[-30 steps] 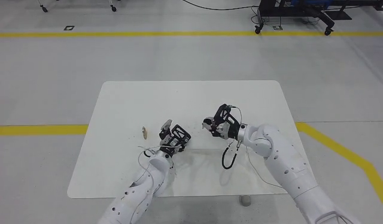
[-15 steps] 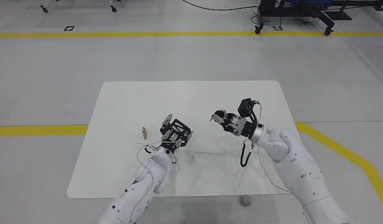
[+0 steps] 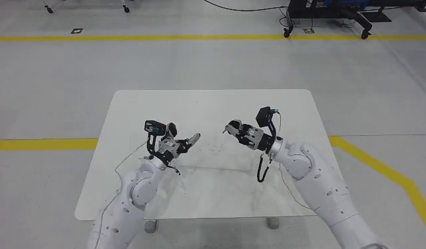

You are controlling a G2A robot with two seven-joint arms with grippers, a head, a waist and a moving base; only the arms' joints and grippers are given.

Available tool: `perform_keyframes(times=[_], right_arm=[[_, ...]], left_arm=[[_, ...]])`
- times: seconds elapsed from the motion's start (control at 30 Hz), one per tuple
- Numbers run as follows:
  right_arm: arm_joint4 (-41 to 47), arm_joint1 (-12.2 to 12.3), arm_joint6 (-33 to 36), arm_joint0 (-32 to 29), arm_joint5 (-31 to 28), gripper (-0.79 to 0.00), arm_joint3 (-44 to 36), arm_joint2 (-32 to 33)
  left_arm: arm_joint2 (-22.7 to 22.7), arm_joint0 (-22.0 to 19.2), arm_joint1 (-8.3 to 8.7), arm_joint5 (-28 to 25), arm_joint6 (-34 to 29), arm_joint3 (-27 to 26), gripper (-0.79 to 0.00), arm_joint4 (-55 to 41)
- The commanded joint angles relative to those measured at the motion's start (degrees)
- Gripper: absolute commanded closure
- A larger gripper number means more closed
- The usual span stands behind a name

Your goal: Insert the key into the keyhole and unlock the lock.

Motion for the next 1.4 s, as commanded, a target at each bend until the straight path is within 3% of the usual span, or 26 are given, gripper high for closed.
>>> perform_keyframes(times=[0.0,0.1,0.23,0.27,0.33,0.37,0.5,0.53,0.57,1.0,1.37], right_arm=[[5.1,-0.7,0.0,1.0,-0.1,0.0,1.5,-2.1],[11.8,-2.0,2.6,3.1,0.4,0.0,4.0,-6.0],[18.1,-3.5,3.2,5.7,0.7,0.0,7.2,-9.3],[19.6,-3.8,2.9,6.1,0.1,0.0,8.0,-9.9],[21.8,-4.3,2.5,6.9,-1.0,0.0,9.6,-10.7],[23.2,-4.6,2.2,7.2,-1.8,0.0,10.3,-11.0],[27.8,-5.4,2.8,8.3,-4.5,0.0,13.0,-12.1],[28.8,-5.6,3.2,8.6,-5.1,0.0,13.6,-12.4],[29.7,-5.7,3.7,8.9,-5.5,0.0,14.1,-12.7],[32.4,-8.3,5.3,12.9,-6.2,0.0,21.2,-16.4],[34.1,-10.3,6.5,15.0,-6.9,0.0,25.1,-18.3]], left_arm=[[-1.6,-1.9,0.47,-12.7,-8.9,4.4,-0.785,-24.3],[-1.2,-4.5,0.94,-19.5,-19.6,9.5,-0.785,-39.3],[1.0,-7.8,1.14,-23.0,-30.0,14.9,-0.785,-50.6],[1.5,-8.5,1.19,-23.7,-31.9,16.1,-0.76,-52.2],[2.2,-9.9,1.26,-24.8,-34.8,18.0,-0.603,-54.0],[2.5,-10.6,1.29,-25.3,-35.6,18.8,-0.576,-54.4],[4.0,-12.2,1.18,-26.8,-37.3,20.9,-0.548,-54.6],[4.4,-12.6,1.13,-27.1,-37.4,21.3,-0.477,-54.1],[4.9,-12.9,1.06,-27.5,-37.5,21.5,-0.465,-53.8],[8.0,-15.2,0.67,-29.6,-36.8,25.3,-0.514,-56.1],[9.3,-16.5,0.7,-29.6,-36.7,26.7,-0.323,-55.9]])
